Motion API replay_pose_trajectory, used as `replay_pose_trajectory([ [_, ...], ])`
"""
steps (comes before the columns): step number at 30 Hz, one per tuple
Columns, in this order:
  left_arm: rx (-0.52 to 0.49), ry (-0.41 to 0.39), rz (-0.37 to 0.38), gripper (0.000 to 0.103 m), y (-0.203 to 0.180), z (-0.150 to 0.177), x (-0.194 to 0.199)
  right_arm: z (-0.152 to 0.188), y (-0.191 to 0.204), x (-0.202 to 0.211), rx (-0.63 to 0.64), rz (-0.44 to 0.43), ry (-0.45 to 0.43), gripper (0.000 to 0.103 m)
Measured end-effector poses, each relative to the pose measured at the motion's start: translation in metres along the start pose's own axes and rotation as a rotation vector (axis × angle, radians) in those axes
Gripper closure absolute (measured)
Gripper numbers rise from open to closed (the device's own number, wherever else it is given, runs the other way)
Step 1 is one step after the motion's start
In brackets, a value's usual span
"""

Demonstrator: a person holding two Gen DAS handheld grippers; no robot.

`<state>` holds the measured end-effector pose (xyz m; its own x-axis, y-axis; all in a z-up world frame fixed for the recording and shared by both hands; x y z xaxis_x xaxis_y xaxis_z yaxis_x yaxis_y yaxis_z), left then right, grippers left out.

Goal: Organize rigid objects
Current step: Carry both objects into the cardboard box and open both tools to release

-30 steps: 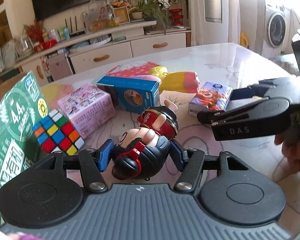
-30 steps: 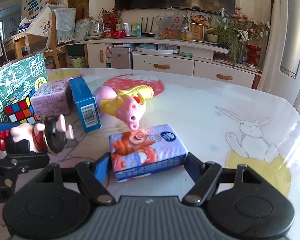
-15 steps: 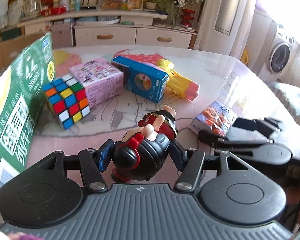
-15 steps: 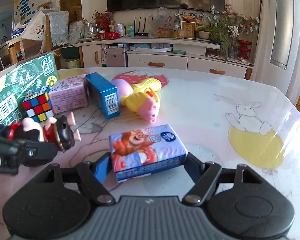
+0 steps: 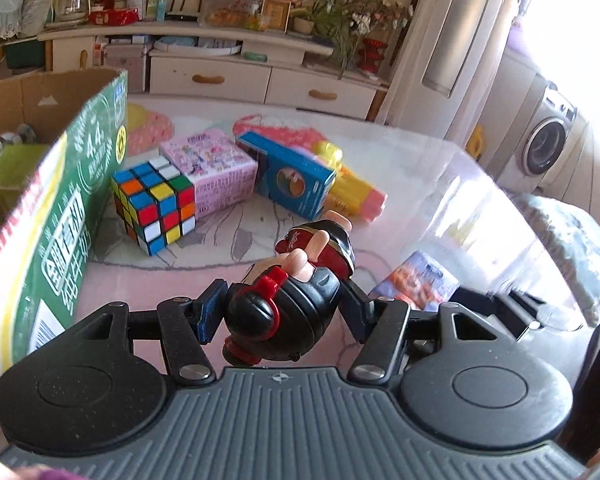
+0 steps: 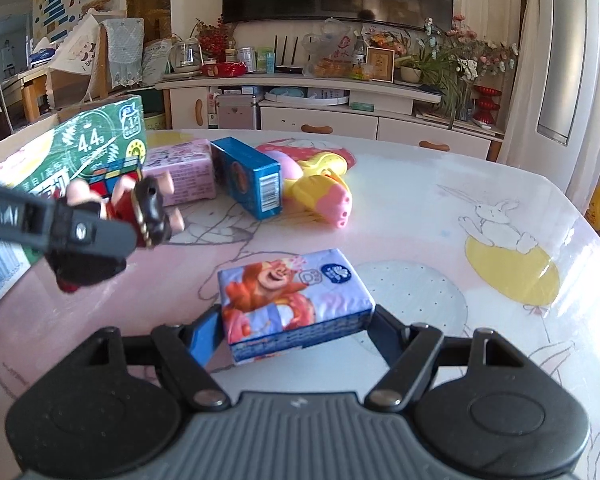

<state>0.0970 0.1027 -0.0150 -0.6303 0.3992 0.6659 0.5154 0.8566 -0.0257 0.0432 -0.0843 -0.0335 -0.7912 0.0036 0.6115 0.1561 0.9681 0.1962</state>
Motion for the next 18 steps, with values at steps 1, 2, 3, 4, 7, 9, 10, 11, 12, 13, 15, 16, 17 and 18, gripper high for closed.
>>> replay_pose_trajectory([
  [1,0.002,-0.01,0.003,0.029,0.002,-0.002,0.004,0.001,0.003,0.003,0.0,-0.002,-0.002,0.027],
  [2,0.005,-0.021,0.005,0.029,0.003,-0.005,0.008,0.001,0.006,0.005,0.002,-0.005,-0.005,0.027],
  [3,0.009,-0.031,0.008,0.029,0.005,-0.007,0.012,0.002,0.009,0.008,0.006,-0.006,-0.008,0.027],
  [4,0.013,-0.041,0.01,0.029,0.006,-0.009,0.016,0.002,0.012,0.01,0.011,-0.006,-0.011,0.027],
  [7,0.026,-0.074,0.012,0.029,0.013,-0.017,0.03,0.001,0.021,0.016,0.025,-0.01,-0.023,0.027],
  [9,0.038,-0.094,0.012,0.029,0.02,-0.022,0.037,-0.002,0.027,0.02,0.03,-0.018,-0.035,0.027],
  [10,0.044,-0.104,0.012,0.029,0.023,-0.024,0.041,-0.004,0.031,0.022,0.035,-0.023,-0.042,0.027],
  [11,0.05,-0.117,0.011,0.029,0.027,-0.027,0.046,-0.006,0.035,0.024,0.041,-0.027,-0.05,0.027],
  [12,0.054,-0.129,0.008,0.029,0.031,-0.029,0.05,-0.007,0.038,0.026,0.046,-0.03,-0.057,0.027],
  [13,0.058,-0.141,0.003,0.029,0.035,-0.032,0.055,-0.009,0.043,0.029,0.055,-0.034,-0.064,0.027],
  [15,0.072,-0.161,-0.009,0.029,0.045,-0.036,0.063,-0.013,0.052,0.032,0.073,-0.041,-0.079,0.027],
  [16,0.085,-0.17,-0.015,0.029,0.052,-0.038,0.068,-0.016,0.058,0.035,0.081,-0.048,-0.088,0.027],
  [17,0.096,-0.178,-0.021,0.029,0.057,-0.04,0.072,-0.018,0.063,0.037,0.089,-0.054,-0.096,0.027],
  [18,0.107,-0.186,-0.03,0.029,0.063,-0.041,0.075,-0.021,0.069,0.039,0.097,-0.06,-0.104,0.027],
])
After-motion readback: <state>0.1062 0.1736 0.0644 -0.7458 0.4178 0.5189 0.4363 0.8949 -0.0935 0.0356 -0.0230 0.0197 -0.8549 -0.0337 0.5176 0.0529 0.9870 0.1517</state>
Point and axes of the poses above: each gripper's, at about its wrist camera, not at the fingertips, and x roughly against the way its jaws point, y to its left, z to its underside, the point moved 10 cm from there along -x, roughly the way its jaws point, and after that the axes turned 15 degrees about -x, right-handed, at the moved point
